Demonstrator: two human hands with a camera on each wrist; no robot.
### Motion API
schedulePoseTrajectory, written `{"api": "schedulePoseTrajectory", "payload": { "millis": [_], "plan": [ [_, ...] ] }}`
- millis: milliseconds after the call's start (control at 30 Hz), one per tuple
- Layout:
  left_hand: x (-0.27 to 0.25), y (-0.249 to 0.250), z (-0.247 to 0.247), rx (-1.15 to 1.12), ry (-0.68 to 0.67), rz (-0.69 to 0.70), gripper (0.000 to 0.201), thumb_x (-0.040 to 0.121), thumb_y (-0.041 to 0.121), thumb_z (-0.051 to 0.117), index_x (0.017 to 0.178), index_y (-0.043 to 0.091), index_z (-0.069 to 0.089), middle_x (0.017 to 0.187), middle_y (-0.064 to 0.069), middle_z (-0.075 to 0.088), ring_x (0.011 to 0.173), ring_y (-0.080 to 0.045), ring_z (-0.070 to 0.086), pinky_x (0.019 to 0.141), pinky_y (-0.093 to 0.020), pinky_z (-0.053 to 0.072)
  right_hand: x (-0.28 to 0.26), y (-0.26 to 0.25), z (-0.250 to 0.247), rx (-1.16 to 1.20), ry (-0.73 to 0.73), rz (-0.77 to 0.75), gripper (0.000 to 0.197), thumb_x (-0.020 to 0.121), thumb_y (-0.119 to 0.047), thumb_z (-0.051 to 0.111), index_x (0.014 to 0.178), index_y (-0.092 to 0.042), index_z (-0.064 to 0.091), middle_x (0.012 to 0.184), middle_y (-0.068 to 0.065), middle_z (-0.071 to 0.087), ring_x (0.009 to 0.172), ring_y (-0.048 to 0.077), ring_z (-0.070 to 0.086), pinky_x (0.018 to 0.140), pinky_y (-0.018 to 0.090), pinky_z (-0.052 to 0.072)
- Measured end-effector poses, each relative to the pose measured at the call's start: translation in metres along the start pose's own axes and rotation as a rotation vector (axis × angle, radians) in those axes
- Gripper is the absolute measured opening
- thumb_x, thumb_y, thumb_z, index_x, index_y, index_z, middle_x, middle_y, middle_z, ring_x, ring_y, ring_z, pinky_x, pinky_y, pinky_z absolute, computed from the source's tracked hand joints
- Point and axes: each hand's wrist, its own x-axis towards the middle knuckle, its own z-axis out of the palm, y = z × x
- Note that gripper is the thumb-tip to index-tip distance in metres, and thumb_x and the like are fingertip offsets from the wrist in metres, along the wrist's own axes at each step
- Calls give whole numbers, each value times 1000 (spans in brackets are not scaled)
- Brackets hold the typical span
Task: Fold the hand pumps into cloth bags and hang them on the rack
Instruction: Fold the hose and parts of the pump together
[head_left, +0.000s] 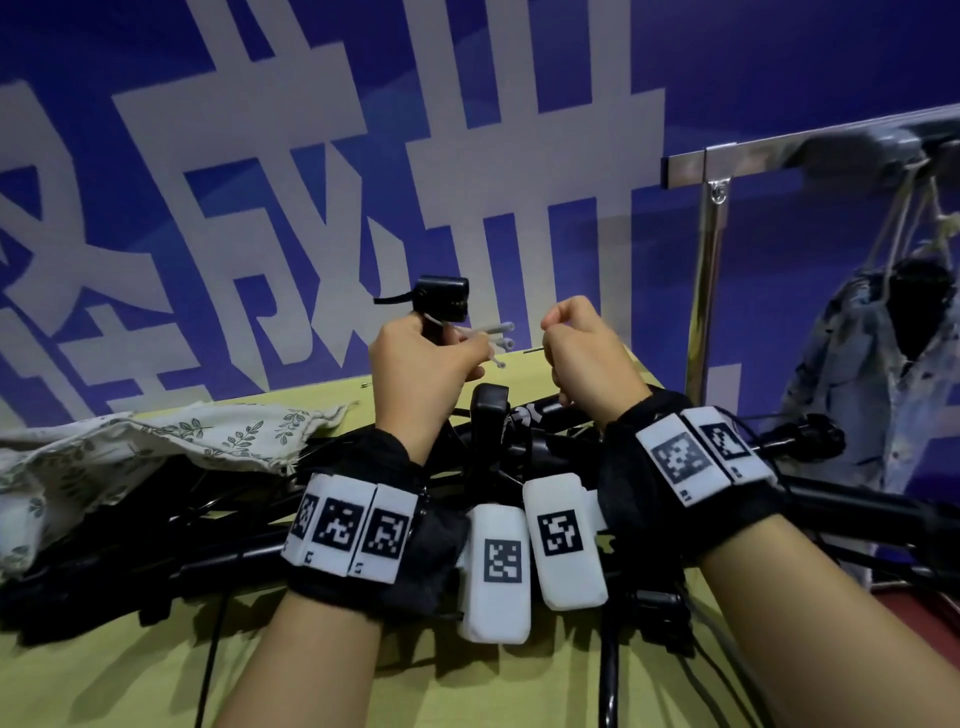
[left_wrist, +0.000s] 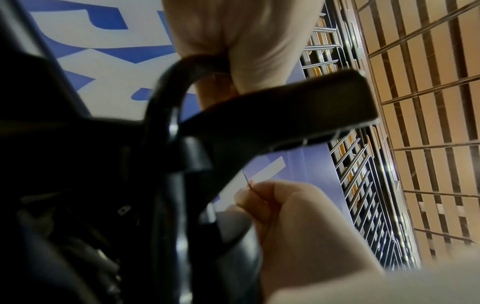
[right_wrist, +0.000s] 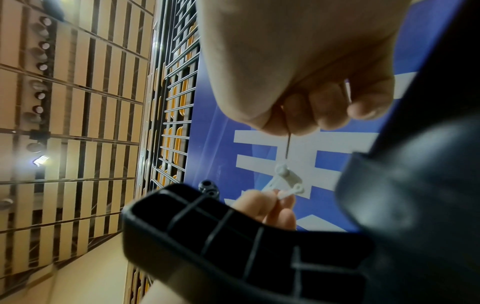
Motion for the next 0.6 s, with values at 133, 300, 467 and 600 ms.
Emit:
{"api": "schedulePoseTrajectory", "payload": {
  "millis": [133,300,467,600],
  "plan": [
    [-6,0,1,-90,36,-14,8,77,-2,69,76,1,61,84,-26,67,70,-25,70,55,-20,54,-5,-3,4,-45,-71,-36,21,92,-7,30,79,-22,35,69,-3,39,58,12,35,52,25,27],
    [-6,-3,2,-129,45,-15,13,80,0,67,72,5,57,82,-21,69,65,-18,71,56,-20,54,-8,-6,6,-75,-107,-64,11,94,-5,29,91,-14,34,68,-2,37,55,11,33,50,22,26],
    [-7,-2,3,-151,29,-17,15,80,-2,66,72,6,56,81,-20,67,64,-15,70,55,-18,53,-9,-5,6,-125,-109,-58,9,95,-5,28,96,-12,32,67,-2,36,53,10,34,39,12,29],
    [-9,-1,3,-174,1,-22,21,81,-4,64,68,8,52,76,-16,65,61,-13,69,53,-17,52,-9,-4,7,-163,-104,-78,8,96,-4,28,98,-11,31,66,-1,36,51,11,33,35,9,27]
  ]
}}
